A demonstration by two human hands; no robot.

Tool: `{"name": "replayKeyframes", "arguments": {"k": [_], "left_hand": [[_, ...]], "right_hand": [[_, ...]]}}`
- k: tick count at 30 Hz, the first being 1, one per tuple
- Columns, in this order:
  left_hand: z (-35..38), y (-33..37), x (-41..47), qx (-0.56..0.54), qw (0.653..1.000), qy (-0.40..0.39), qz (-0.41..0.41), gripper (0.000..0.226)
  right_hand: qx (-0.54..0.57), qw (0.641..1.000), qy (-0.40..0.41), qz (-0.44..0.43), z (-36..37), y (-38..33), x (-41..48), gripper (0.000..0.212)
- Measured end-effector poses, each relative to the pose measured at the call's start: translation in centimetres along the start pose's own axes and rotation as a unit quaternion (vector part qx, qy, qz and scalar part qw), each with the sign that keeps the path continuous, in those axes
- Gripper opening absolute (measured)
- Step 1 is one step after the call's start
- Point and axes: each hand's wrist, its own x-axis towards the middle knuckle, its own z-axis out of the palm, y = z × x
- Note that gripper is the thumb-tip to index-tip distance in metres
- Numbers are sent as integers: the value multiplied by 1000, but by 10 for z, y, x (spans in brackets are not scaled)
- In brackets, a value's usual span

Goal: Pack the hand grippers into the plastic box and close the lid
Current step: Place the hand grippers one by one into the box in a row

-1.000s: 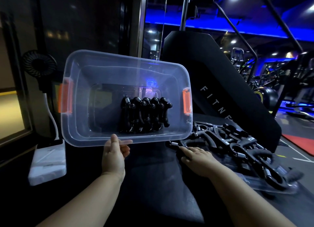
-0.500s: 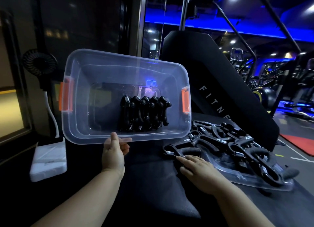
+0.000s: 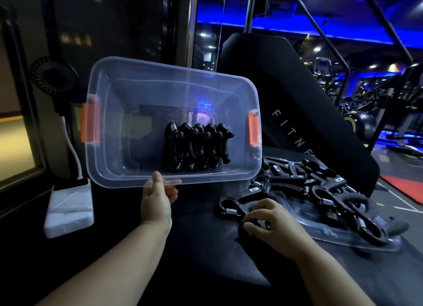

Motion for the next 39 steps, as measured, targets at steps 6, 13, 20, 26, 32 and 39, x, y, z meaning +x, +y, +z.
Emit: {"name": "replayKeyframes", "arguments": {"k": [6,13,20,26,32,39], "left_hand": [[0,0,1,2,1000,-1,-5,30],[0,1,-1,7,1000,-7,-7,31],[0,2,-3,6,1000,-3,-4,31],[-1,1,-2,8,1000,-2,-3,29],[0,1,-1,10,1000,-2,-9,31],[-1,0,-1,7,1000,-2,-5,30]], "right_hand": [[-10,999,46,1,6,-3,2,28],[-115,987,-5,109,12,1,16,75],[-124,988,-22,93,11,2,20,82],[-6,998,-44,32,7,0,11,70],[36,996,-34,79,4,-3,5,83],[-15,986,-17,163,10,-9,3,113]]}}
